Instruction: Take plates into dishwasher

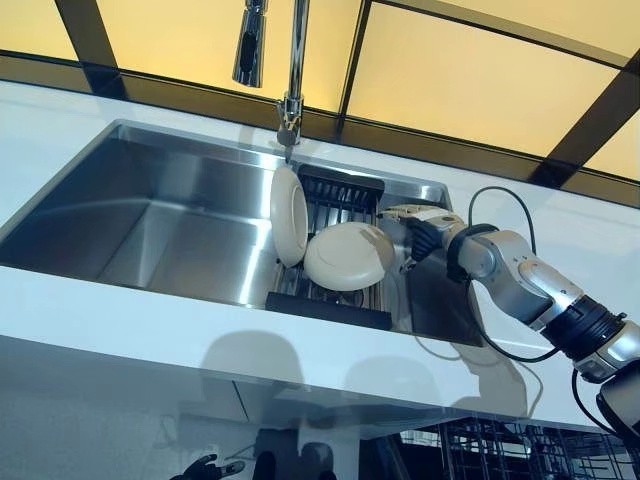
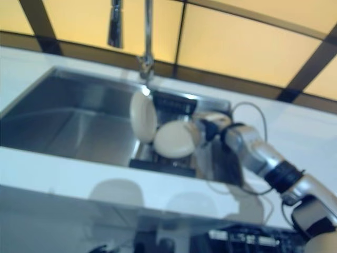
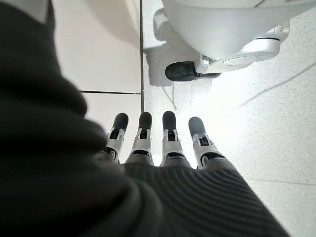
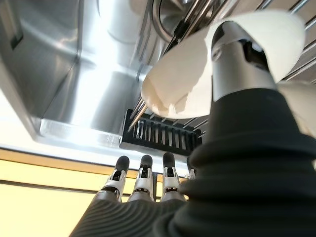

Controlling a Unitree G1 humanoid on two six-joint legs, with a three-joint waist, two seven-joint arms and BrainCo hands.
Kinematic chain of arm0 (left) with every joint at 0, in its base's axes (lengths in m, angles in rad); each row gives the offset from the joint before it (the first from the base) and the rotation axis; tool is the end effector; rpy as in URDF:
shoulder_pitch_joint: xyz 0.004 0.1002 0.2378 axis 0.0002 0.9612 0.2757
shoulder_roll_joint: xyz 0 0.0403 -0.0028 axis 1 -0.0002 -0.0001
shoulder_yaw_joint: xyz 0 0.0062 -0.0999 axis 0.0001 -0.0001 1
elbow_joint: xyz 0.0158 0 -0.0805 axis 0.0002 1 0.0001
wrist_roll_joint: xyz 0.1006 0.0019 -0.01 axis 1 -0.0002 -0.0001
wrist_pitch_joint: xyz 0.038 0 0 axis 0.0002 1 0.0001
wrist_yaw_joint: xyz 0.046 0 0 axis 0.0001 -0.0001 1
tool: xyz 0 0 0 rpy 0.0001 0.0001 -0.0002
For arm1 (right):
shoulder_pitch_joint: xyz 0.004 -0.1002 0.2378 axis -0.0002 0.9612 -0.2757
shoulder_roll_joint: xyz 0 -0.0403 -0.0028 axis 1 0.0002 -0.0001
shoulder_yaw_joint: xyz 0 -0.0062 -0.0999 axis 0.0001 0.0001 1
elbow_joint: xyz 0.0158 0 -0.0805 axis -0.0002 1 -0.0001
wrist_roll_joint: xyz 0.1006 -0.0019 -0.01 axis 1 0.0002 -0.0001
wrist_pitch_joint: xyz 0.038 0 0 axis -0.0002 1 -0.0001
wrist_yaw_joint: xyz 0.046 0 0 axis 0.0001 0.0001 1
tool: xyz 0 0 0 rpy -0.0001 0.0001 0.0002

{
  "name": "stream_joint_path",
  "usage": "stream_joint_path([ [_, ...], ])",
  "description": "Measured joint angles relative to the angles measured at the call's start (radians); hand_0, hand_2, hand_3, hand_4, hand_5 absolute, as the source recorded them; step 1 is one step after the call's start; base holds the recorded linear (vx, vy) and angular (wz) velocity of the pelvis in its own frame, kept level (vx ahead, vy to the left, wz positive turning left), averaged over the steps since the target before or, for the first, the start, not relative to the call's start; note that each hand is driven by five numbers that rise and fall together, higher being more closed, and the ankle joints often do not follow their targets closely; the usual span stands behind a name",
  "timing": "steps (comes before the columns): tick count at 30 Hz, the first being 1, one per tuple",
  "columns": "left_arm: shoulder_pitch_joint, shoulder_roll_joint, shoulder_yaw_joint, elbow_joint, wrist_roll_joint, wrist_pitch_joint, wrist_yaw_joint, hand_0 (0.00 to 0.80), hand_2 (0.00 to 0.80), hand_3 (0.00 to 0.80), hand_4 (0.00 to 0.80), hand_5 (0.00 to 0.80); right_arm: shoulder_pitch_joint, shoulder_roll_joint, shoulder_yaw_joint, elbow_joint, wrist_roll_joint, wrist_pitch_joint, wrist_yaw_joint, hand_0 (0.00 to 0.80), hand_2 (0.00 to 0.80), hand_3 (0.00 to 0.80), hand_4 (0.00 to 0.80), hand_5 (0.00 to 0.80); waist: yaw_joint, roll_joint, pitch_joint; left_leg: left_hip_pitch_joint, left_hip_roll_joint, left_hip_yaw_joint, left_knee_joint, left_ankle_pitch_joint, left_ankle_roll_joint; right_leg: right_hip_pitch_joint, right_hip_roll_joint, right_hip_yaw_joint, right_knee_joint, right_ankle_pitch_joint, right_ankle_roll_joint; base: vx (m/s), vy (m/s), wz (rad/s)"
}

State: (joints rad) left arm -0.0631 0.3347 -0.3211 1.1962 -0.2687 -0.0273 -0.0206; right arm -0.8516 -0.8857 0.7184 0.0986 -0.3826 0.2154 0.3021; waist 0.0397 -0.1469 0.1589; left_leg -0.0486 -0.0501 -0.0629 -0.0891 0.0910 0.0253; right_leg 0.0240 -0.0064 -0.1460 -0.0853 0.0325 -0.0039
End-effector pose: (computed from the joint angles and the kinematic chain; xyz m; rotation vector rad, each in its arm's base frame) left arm 0.0992 0.2413 -0.1007 0.2448 1.1298 0.0532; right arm 0.2998 -0.1776 0.2003 -1.5481 -0.1343 0.4304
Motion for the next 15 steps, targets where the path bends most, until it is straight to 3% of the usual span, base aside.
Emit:
stream_joint_path([
  [15, 0.001, -0.003, 0.001, 0.0, 0.002, 0.0, 0.0, 0.0, 0.0, 0.0, 0.0, 0.0, 0.015, 0.006, -0.002, -0.058, -0.064, -0.013, 0.031, 0.0, 0.0, 0.0, 0.0, 0.0, 0.002, 0.005, 0.017, -0.001, 0.0, -0.001, 0.0, 0.001, -0.002, -0.001, 0.0, 0.0, 0.0, 0.0, 0.0, 0.0, 0.0, 0.0],
])
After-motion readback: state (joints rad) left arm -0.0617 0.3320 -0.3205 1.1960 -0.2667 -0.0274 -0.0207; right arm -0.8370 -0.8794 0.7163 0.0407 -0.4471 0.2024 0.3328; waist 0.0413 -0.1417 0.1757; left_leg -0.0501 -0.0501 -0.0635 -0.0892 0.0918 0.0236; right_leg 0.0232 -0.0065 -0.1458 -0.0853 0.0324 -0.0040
